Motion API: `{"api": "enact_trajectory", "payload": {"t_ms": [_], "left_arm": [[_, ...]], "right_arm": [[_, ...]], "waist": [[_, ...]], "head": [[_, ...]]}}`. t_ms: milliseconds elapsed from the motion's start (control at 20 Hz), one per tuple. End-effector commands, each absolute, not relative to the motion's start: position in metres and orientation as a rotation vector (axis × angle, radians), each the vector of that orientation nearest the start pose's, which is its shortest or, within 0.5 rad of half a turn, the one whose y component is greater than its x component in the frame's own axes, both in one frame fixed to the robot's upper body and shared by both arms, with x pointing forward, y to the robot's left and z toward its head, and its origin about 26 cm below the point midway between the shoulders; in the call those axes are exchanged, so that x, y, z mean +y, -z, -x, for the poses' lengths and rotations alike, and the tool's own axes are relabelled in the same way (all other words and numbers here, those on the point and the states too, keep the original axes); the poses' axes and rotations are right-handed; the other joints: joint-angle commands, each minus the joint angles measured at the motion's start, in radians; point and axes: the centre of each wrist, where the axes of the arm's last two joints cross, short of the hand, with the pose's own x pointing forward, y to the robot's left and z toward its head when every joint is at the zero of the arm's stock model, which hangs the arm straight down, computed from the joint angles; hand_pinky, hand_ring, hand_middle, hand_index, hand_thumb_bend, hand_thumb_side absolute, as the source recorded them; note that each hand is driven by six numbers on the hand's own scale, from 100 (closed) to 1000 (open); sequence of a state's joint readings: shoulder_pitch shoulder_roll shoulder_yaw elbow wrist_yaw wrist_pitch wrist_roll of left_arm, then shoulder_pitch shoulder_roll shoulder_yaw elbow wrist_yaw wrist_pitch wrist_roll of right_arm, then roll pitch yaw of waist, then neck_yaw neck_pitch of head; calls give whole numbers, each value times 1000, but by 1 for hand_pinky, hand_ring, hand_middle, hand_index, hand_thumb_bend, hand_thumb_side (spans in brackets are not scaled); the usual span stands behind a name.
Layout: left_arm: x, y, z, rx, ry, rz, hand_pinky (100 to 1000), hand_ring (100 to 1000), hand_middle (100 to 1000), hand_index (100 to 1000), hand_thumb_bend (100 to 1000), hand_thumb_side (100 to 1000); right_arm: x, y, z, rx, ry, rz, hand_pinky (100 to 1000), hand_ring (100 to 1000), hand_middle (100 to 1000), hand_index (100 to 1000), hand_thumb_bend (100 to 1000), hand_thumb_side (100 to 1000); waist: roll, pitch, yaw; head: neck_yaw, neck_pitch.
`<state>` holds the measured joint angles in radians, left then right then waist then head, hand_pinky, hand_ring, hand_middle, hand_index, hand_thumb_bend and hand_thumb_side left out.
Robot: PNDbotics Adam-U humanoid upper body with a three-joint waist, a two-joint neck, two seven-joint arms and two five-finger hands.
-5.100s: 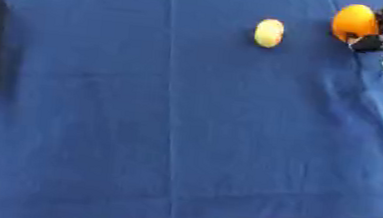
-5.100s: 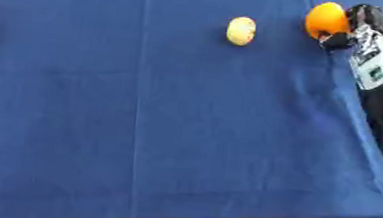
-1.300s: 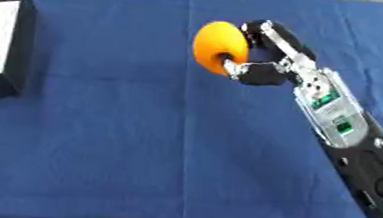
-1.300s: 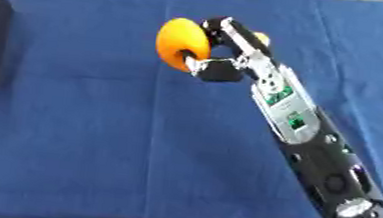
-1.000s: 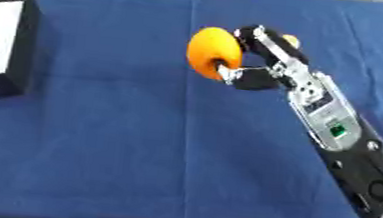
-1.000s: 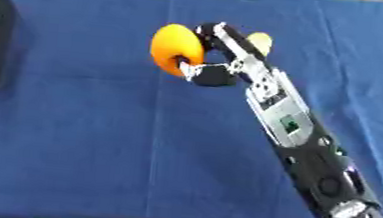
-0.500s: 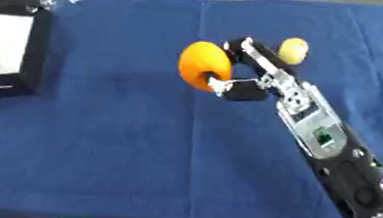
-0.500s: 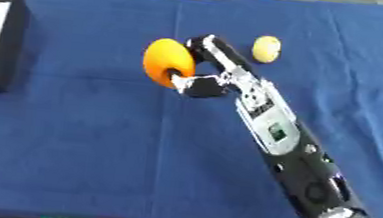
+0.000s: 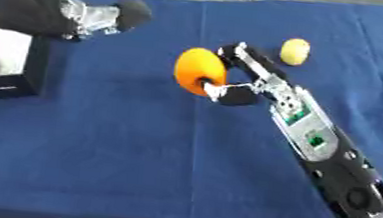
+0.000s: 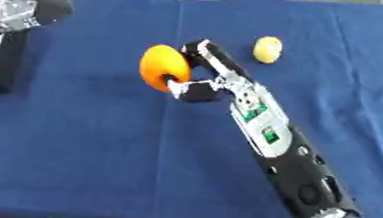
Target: Pick up the objects with one hand, pass them to the other hand, and then place them into the box on the other side of the table.
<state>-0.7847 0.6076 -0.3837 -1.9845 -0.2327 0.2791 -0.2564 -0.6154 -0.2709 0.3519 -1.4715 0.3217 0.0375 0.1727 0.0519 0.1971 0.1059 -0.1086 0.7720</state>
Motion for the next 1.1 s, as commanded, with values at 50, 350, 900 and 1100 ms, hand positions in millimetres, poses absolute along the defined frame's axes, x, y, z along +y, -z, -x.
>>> {"api": "enact_trajectory", "payload": {"t_ms": [50, 350, 900, 1100], "left_arm": [[166, -311, -298, -2144, 1354, -415, 730, 781, 771, 738, 597, 578], [150, -307, -295, -2101, 1422, -397, 736, 785, 777, 743, 582, 592], [131, -288, -292, -2002, 1406, -462, 739, 784, 778, 748, 550, 609], [128, -287, -292, -1991, 1376, -505, 744, 787, 782, 753, 543, 610]], "right_arm": [[-160, -151, -388, -1901, -1061, 214, 714, 613, 402, 525, 112, 100], [-160, -146, -391, -1905, -1066, 247, 715, 613, 402, 526, 123, 100], [-165, -135, -393, -1931, -1057, 303, 714, 612, 403, 526, 115, 100], [-166, -135, -393, -1962, -1056, 331, 716, 612, 403, 526, 123, 100]], "waist": [[2, -31, 6], [12, -36, 23], [45, -50, 49], [46, -51, 50]], "head": [[-10, -2], [-33, -2], [-72, -2], [-79, -2]]}}
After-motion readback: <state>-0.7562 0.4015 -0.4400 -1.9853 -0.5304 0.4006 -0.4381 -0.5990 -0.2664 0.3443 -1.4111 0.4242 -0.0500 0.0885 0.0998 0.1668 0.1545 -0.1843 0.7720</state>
